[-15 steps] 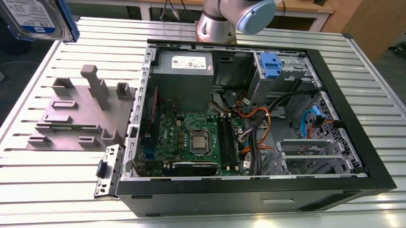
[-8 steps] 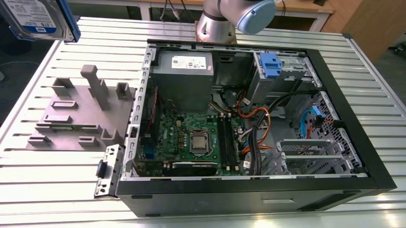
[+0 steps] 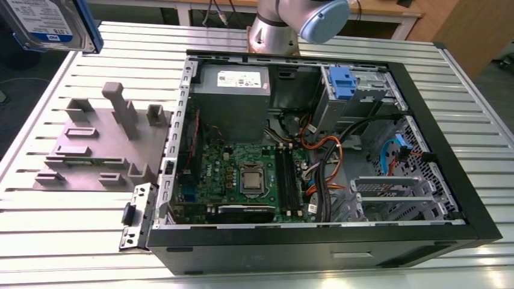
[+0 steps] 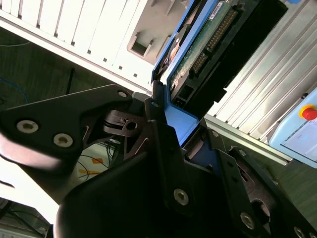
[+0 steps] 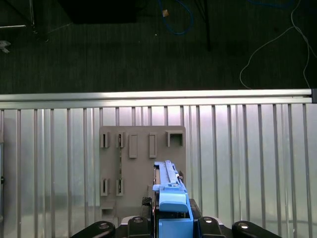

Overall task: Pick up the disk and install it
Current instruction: 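Pick up the disk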

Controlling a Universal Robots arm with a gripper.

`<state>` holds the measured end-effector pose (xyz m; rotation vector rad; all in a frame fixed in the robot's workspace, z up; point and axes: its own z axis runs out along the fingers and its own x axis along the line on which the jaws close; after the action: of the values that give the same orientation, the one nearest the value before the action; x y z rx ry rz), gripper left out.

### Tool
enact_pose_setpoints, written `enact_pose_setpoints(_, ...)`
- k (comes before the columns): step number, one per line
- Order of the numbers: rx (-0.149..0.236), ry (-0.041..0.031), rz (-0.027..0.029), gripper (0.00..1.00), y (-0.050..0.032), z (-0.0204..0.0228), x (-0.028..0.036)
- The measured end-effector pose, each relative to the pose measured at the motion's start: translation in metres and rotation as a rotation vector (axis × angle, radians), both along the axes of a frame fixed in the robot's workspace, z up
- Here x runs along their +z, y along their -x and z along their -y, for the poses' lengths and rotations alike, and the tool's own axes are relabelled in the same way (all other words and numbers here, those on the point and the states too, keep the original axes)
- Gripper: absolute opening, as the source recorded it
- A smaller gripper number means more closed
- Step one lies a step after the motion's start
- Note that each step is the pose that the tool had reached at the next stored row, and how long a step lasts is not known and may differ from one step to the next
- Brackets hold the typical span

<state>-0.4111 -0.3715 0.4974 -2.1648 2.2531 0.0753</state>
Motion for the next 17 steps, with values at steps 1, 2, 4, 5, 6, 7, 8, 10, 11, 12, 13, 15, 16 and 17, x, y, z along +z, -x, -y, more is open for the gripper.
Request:
enact_pose_setpoints(1,0.0,0.0001,-0.0001,0.37,-0.0007,0.0,0.0)
enact_pose_setpoints(2,0.0,0.0,0.0,0.37,-0.0014,0.0,0.0)
enact_pose_setpoints(4,0.0,0.0,0.0,0.37,-0.0028,0.0,0.0)
enact_pose_setpoints(5,0.0,0.0,0.0,0.37,-0.0035,0.0,0.0)
enact_pose_setpoints(6,0.0,0.0,0.0,0.37,-0.0041,0.0,0.0)
enact_pose_setpoints(7,0.0,0.0,0.0,0.37,-0.0047,0.0,0.0)
enact_pose_setpoints(8,0.0,0.0,0.0,0.37,-0.0052,-0.0001,0.0)
enact_pose_setpoints(10,0.0,-0.0001,0.0001,0.37,-0.0063,0.0,-0.0001)
enact_pose_setpoints(11,0.0,0.0,0.0,0.37,-0.0068,0.0,0.0)
enact_pose_setpoints(12,0.0,0.0,0.0,0.37,-0.0072,-0.0001,0.0)
enact_pose_setpoints(13,0.0,0.0,0.0001,0.37,-0.0077,0.0,-0.0001)
enact_pose_setpoints(15,0.0,0.0,-0.0001,0.37,-0.0086,0.0,0.0)
enact_pose_setpoints(16,0.0,0.0,0.0,0.37,-0.009,0.0,0.0)
enact_pose_setpoints(17,0.0,0.0,0.0,0.37,-0.0094,0.0,0.0)
